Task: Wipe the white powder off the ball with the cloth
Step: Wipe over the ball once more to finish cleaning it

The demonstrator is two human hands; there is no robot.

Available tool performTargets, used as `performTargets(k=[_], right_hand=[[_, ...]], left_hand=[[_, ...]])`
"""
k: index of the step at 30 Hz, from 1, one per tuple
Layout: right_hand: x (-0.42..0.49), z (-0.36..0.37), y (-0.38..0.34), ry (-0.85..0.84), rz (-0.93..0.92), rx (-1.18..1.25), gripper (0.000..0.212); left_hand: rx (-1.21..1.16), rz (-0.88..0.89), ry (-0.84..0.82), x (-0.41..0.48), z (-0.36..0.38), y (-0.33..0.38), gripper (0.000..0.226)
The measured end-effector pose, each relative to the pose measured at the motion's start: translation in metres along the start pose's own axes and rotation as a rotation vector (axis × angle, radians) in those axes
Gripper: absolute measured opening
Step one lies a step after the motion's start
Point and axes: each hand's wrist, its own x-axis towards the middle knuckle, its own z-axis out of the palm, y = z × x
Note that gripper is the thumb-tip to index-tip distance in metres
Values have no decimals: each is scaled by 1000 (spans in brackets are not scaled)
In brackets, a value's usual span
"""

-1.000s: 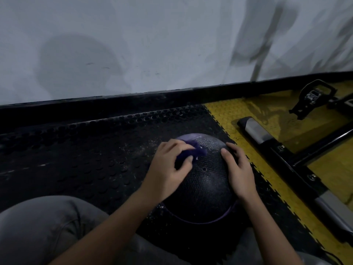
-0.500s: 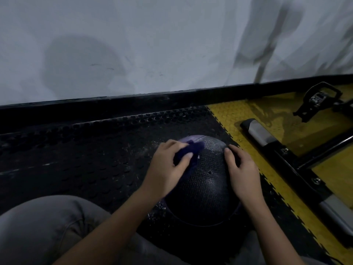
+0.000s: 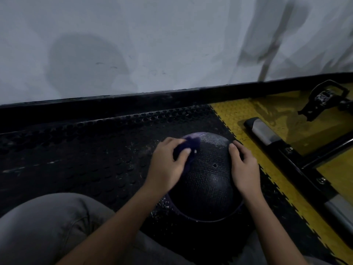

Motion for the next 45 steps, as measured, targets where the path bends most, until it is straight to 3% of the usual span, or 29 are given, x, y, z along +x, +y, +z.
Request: performTargets(k=[2,7,9,14,18,20,22,26,28,30,32,35,37,39,42,45], right_hand=[[1,-6,3,14,21,58,40],[4,-19,8,-3,107,198,40],[6,-22,11,-1,137,234,42],[10,-28,23,13,187,266,42],[11,-28,23,7,183,266,38],[10,-28,22,2,176,269,36],[8,-27,19,-4,154,288,32],[-1,-20,15,7,95,271,30],[-7,-14,17,32,57,240,31],[-12,-9,19,48,27,206,30],[-14,-7,19,51,6,171,28],[-16,-6,18,33,-10,133,29],[-18,-3,15,19,-29,107,32],[-19,-1,11,21,-68,91,30],[-17,1,7,6,-106,45,29],[-14,-3,7,-29,-166,-150,36]], left_hand=[[62,48,5,0,4,1,17],[-104,-588,-31,20,0,-36,16],[-248,-674,-29,16,4,-33,18],[-270,-321,-84,3,10,0,15],[43,107,-112,-9,20,13,20],[125,201,-104,-8,22,12,21],[138,100,-44,4,22,7,20],[-70,-450,0,35,13,-15,18],[-200,-599,-28,35,7,-19,17],[-219,-547,-19,30,4,-15,17],[-177,-381,-31,24,1,-3,16],[5,-99,-88,10,3,16,18],[97,-13,-63,6,4,17,20],[105,-109,-5,14,0,3,20],[-4,-426,20,27,-8,-23,13],[-72,-396,15,23,-5,-18,12]])
